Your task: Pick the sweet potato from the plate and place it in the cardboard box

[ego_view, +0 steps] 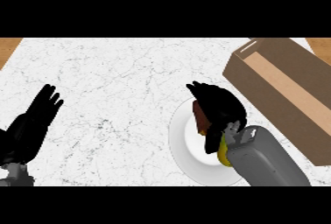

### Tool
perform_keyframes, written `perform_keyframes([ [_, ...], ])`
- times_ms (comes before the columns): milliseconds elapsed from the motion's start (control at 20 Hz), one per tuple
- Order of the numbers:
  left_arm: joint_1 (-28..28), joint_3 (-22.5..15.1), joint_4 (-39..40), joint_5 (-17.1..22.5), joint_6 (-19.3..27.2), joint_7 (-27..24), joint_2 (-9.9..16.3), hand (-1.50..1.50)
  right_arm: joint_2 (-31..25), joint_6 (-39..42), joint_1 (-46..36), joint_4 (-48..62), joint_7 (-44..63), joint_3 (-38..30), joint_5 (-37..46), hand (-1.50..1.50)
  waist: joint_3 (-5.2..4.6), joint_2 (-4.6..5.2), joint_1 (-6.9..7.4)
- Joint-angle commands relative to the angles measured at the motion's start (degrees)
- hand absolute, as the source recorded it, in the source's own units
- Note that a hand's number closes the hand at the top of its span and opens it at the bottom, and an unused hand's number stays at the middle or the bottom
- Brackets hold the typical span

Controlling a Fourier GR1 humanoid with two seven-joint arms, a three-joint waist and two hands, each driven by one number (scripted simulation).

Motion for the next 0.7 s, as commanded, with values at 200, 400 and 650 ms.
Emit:
perform_keyframes([
  [200,-1.7,0.8,-0.5,-1.8,-0.5,1.8,-1.0,0.0,1.5,1.0,0.3,5.6,-4.0,-2.9,5.8,-1.5,0.01,0.02,-0.03],
  [400,-3.3,2.7,2.0,-1.0,-1.9,1.2,-1.1,0.0,5.3,3.9,-1.6,5.0,-0.5,-3.9,7.3,-1.5,-0.01,0.02,-0.12],
  [650,2.9,1.4,-8.5,-2.0,0.1,6.4,-2.9,0.0,5.4,-0.7,3.3,7.1,-4.2,-1.4,12.3,-1.5,0.02,-0.02,0.15],
])
